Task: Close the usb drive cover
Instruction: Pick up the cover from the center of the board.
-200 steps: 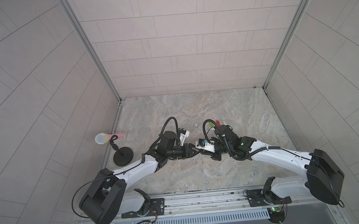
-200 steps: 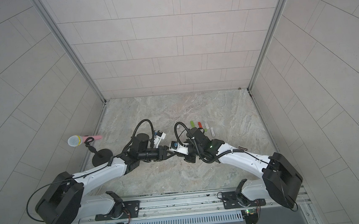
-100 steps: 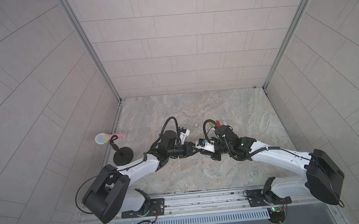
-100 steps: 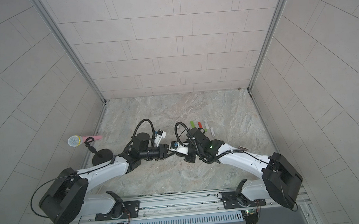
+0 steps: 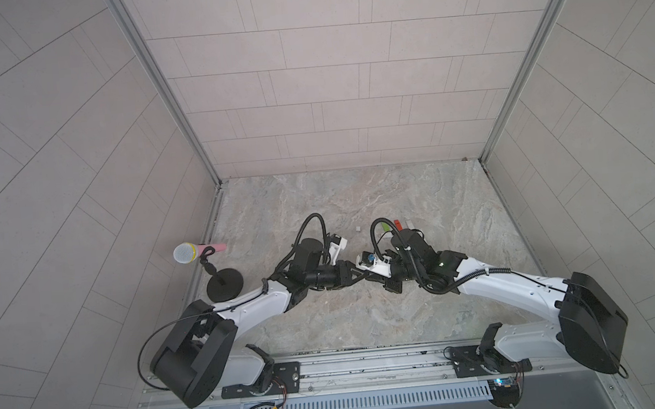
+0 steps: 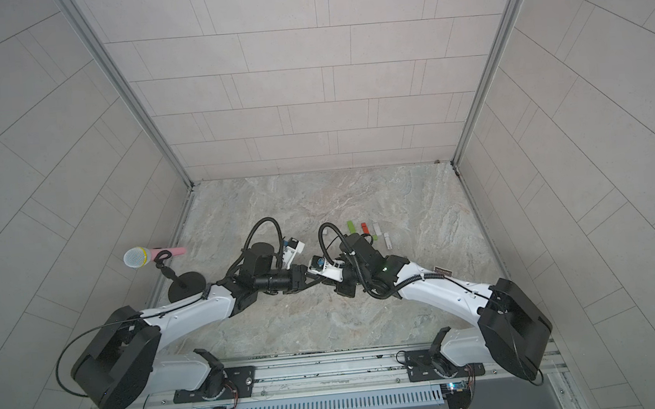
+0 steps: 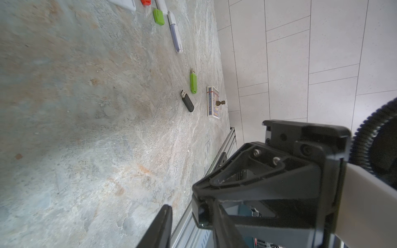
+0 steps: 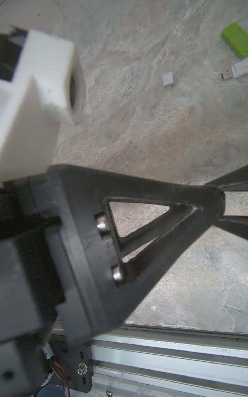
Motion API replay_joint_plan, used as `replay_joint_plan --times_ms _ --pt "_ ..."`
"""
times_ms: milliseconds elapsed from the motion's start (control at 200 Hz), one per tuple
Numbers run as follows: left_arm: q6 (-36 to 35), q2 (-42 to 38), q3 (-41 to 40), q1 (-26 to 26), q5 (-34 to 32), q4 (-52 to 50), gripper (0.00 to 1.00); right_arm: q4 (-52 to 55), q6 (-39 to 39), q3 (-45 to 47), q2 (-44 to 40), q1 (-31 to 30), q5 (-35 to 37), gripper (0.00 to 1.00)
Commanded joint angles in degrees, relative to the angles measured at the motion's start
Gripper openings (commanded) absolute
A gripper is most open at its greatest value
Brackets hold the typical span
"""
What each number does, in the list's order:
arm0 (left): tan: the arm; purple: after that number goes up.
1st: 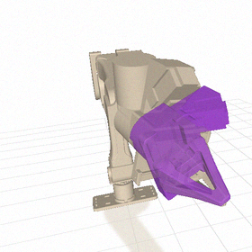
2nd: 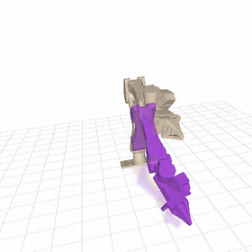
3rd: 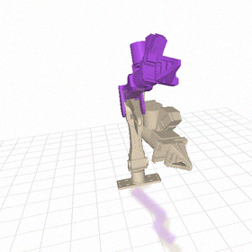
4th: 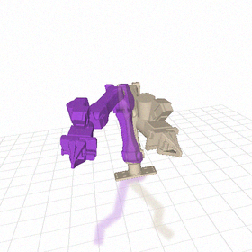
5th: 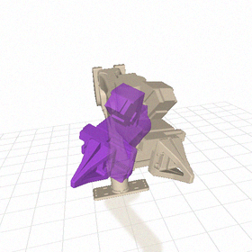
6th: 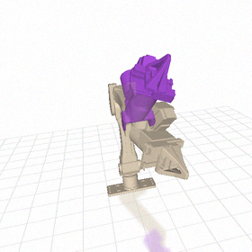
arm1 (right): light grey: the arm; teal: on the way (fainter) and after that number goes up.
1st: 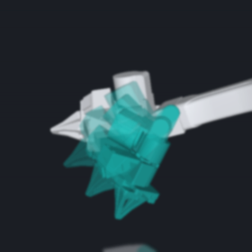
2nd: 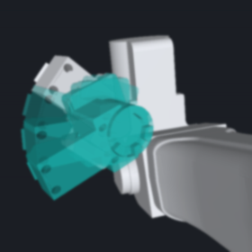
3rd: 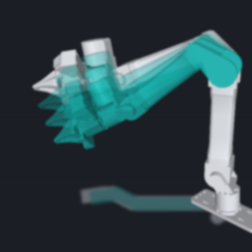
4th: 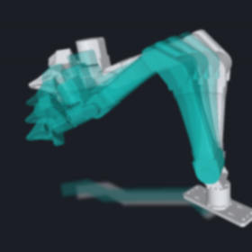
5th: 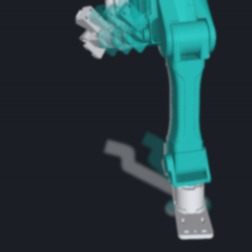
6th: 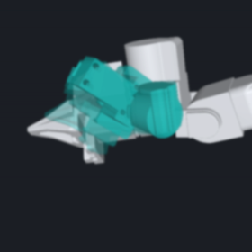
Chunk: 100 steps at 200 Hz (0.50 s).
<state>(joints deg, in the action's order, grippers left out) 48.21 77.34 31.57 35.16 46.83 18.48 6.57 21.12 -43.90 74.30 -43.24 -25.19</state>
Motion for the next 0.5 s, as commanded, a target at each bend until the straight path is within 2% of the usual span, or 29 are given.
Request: replay_joint_plan --times_ms 0,300,495 --pt "-1.37 1.21 1.50 0.36 1.33 -2.21 0.33 -4.98 -1.52 -0.69 -1.18 -0.30 -1.34 0.18" --pt "-0.66 1.86 2.44 0.41 2.81 -1.52 0.16 -6.76 -1.89 -0.06 -1.26 -0.61 -2.15 0.18" --pt "-0.66 2.06 2.44 0.35 2.72 -1.60 0.10 -6.41 -1.72 0.90 -1.91 -0.61 -1.54 0.18"
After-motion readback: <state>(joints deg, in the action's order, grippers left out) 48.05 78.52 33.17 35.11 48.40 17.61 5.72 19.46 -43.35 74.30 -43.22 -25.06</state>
